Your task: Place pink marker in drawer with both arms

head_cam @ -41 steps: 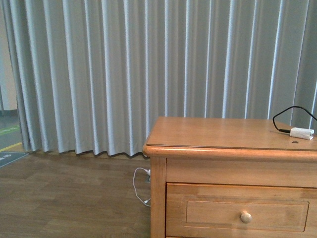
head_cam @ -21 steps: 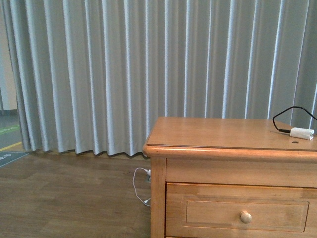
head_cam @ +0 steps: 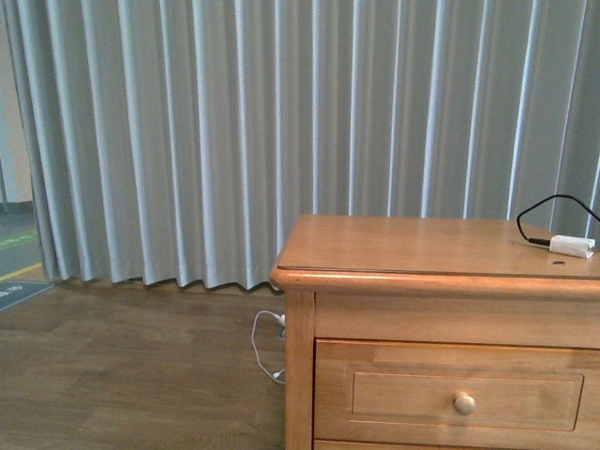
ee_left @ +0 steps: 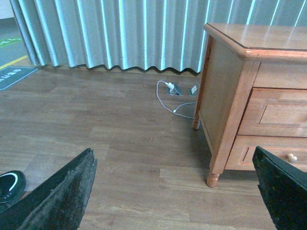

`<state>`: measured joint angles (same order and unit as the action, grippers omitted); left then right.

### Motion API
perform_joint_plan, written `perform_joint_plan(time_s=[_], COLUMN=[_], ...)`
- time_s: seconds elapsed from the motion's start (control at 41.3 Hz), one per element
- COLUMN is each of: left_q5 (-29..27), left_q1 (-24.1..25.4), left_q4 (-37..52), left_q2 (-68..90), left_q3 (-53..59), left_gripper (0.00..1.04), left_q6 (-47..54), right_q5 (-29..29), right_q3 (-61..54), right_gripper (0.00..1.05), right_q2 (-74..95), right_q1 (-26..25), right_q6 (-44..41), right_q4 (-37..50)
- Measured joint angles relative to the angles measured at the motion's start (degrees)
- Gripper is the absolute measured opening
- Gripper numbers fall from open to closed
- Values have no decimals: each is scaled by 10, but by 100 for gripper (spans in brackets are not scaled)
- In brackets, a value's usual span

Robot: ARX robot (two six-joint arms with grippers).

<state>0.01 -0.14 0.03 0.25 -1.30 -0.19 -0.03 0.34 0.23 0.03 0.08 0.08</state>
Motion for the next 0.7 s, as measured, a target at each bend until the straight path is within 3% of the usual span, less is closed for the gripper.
perform_joint_plan(time_s=[0.145, 0.266, 0.703], left_q5=[0, 0, 0], left_q1=[0, 0, 0], left_q4=[0, 0, 0], left_q2=[0, 0, 0], left_q3=[0, 0, 0], left_gripper=[98, 98, 98], left_q6=[0, 0, 0], right_q5=[0, 0, 0], right_q3=[0, 0, 0], right_gripper=[79, 97, 96], right_q2=[0, 0, 0], right_q1=[0, 0, 0], right_q6=[0, 0, 0], right_q4=[0, 0, 0])
